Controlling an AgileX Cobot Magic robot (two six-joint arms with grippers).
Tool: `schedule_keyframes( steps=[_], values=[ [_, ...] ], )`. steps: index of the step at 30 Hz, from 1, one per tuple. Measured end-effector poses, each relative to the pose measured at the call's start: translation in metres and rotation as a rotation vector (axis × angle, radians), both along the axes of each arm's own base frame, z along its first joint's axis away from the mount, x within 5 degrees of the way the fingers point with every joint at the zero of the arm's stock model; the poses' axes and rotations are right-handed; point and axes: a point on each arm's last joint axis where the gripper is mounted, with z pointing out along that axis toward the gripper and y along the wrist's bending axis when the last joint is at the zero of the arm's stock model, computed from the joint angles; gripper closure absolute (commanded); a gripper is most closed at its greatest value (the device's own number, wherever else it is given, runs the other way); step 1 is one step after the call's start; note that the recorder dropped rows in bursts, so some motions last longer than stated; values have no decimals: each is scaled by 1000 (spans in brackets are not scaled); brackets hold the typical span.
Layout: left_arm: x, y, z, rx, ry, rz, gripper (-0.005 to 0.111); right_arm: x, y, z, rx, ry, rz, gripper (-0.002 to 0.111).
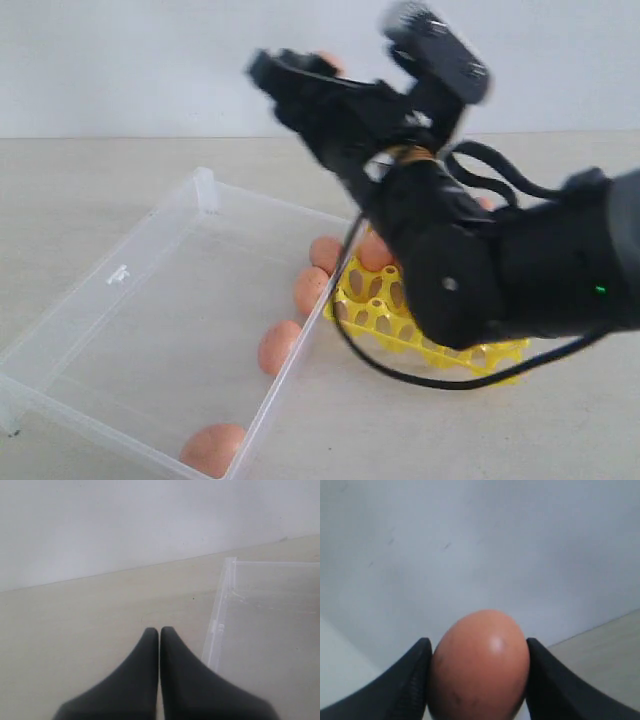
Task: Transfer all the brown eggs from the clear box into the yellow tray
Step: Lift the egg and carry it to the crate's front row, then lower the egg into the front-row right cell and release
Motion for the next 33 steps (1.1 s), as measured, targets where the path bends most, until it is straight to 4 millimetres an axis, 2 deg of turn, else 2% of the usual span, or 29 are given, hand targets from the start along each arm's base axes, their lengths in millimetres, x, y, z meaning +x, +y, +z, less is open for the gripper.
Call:
schedule_keyframes(
  steps=[1, 3, 5, 6, 7, 10, 13, 16, 18, 21, 26, 33],
  values=[
    [0, 0, 0, 0, 0, 0, 105, 4, -27, -7, 60, 4, -69, 109],
    [0, 0, 0, 0, 0, 0, 105, 13, -70, -13, 144, -17, -132, 109],
    [0, 0, 0, 0, 0, 0, 105, 22, -118, -22, 205, -20, -127, 109],
    [0, 0, 0, 0, 0, 0, 105, 24, -135, -26, 215, -9, -101, 109],
    [0, 0, 0, 0, 0, 0, 105, 28, -158, -29, 157, -14, -45, 109],
    [0, 0, 0, 0, 0, 0, 105, 26, -193, -36, -22, 8, 182, 109],
    [0, 0, 0, 0, 0, 0, 105, 11, -210, -49, -217, 70, 427, 109],
    [0, 0, 0, 0, 0, 0, 105, -6, -211, -61, -348, 125, 619, 109],
    [0, 0, 0, 0, 0, 0, 105, -9, -208, -64, -385, 140, 663, 109],
    [0, 0, 0, 0, 0, 0, 105, -8, -205, -73, -462, 203, 657, 109],
    [0, 0, 0, 0, 0, 0, 105, -3, -212, -86, -586, 326, 564, 109],
    [0, 0, 0, 0, 0, 0, 105, 4, -220, -89, -644, 355, 450, 109]
  ],
)
